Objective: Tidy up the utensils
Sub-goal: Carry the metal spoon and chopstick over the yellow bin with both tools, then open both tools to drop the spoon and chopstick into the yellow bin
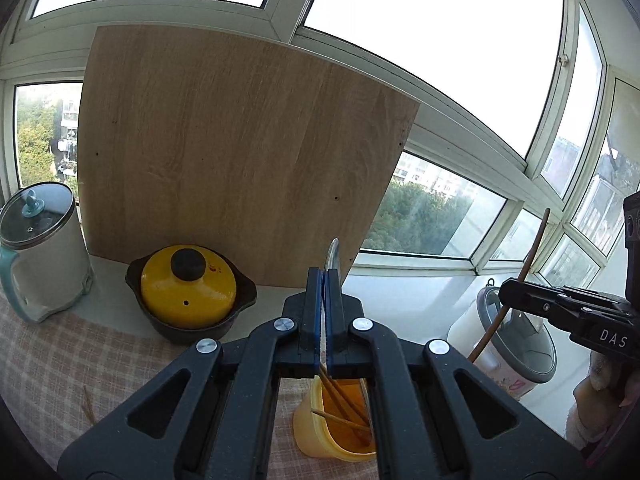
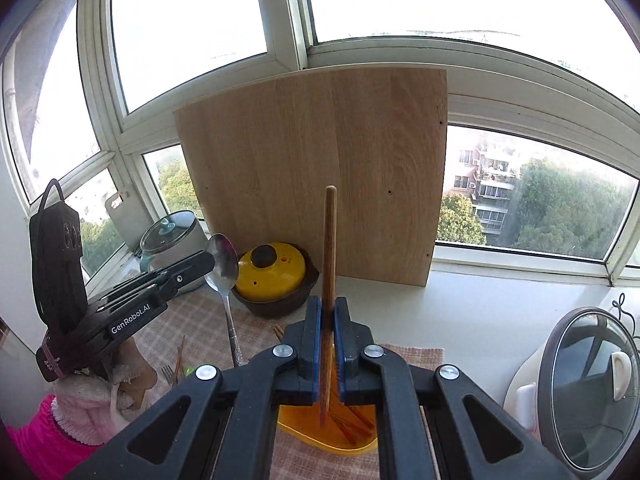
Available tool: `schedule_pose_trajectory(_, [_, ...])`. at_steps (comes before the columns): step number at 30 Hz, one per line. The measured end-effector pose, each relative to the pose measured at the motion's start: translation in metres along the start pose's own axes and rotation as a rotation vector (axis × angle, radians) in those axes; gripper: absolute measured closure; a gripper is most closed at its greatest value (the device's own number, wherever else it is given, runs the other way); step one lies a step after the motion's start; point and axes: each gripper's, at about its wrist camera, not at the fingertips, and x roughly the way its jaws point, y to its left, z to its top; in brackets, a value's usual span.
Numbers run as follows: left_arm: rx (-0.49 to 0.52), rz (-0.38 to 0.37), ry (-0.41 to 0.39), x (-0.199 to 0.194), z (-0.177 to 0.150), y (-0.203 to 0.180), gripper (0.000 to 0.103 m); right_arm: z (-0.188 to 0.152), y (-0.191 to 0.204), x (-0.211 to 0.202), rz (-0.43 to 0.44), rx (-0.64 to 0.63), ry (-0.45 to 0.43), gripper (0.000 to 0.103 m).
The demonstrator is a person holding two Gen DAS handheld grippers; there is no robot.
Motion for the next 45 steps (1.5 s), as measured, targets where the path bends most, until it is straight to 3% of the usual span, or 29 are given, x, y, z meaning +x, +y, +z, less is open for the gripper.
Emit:
schedule_pose_trajectory(10, [0.107, 0.085, -0.001, 0.034, -0.025, -0.028, 0.103, -0.009, -0.025, 0.041, -0.009, 0.007, 0.068, 0.100])
schedule_pose_trajectory(26, [0.100, 0.065, 0.059, 0.040, -0.045, -0.027, 0.103, -0.028, -0.042, 0.060, -0.005, 0.043, 0.129, 0.098])
schedule_pose_trajectory(28, [0.104, 0.072, 0.063, 0.036, -0.044, -0.026, 0.103, -0.028, -0.042, 0.059, -0.010, 0.043, 0.123, 0.081])
schedule_pose_trajectory(29, [0.102, 0.072, 0.062, 0.034, -0.044, -0.025, 0.103, -0.029, -0.041, 0.057, -0.014, 0.046, 0.114, 0.067])
schedule_pose_trajectory(30, [0.098, 0.071, 0.061, 0.031, -0.044, -0.024, 0.103, -0.029, -0.040, 0.055, -0.018, 0.049, 0.108, 0.063])
schedule_pose_trajectory(45, [0.064, 0.071, 0.081, -0.005, -0.045, -0.003, 0.098, -0.042, -0.026, 0.034, -0.055, 0.069, 0.072, 0.040])
